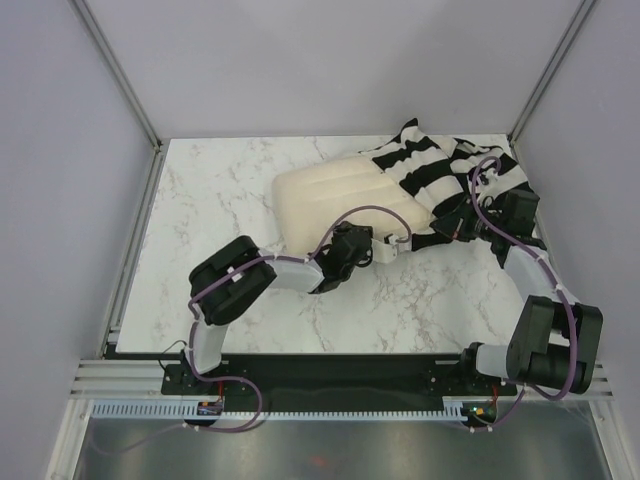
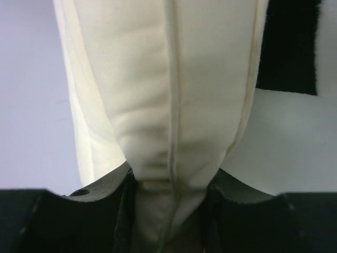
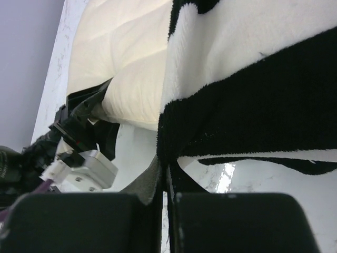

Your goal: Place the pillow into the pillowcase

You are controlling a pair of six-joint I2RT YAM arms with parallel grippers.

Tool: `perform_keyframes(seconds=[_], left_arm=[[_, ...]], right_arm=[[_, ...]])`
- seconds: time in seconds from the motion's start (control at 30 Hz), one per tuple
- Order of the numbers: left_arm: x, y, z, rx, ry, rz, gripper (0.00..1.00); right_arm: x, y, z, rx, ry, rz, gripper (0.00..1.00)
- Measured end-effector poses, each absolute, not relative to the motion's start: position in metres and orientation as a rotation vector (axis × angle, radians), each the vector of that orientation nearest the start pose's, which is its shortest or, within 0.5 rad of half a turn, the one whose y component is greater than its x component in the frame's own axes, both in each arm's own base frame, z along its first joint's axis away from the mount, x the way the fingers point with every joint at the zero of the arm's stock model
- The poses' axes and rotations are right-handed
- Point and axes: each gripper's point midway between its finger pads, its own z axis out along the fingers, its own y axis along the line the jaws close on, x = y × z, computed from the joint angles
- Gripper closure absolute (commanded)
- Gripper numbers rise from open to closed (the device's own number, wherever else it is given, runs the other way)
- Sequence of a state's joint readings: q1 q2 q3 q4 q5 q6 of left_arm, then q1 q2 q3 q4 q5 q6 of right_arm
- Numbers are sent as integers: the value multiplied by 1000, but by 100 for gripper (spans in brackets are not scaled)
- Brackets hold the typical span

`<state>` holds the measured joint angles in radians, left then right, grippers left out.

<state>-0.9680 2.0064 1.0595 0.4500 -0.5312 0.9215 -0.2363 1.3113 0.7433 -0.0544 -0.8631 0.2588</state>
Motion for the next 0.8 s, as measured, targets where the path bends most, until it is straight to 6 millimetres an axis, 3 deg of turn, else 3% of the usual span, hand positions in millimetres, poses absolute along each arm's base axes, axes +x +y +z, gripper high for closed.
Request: perform_keyframes(seconds=[0.17,0.37,0.57,0.8], left_arm=[[376,-353,93,1422,1587,229,98],[370,-372,130,1250,1790,-71,98],[370,-363,138,1005,2039,-325,98],[381,-352,151,719,2198,-549,98]], right_arm=[[344,86,153,19,2080,1012,100],[348,156,186,-56,1988,1149,100],[349,190,218,-26,1931,1254,100],[332,239,240,-104,1916,1347,100]])
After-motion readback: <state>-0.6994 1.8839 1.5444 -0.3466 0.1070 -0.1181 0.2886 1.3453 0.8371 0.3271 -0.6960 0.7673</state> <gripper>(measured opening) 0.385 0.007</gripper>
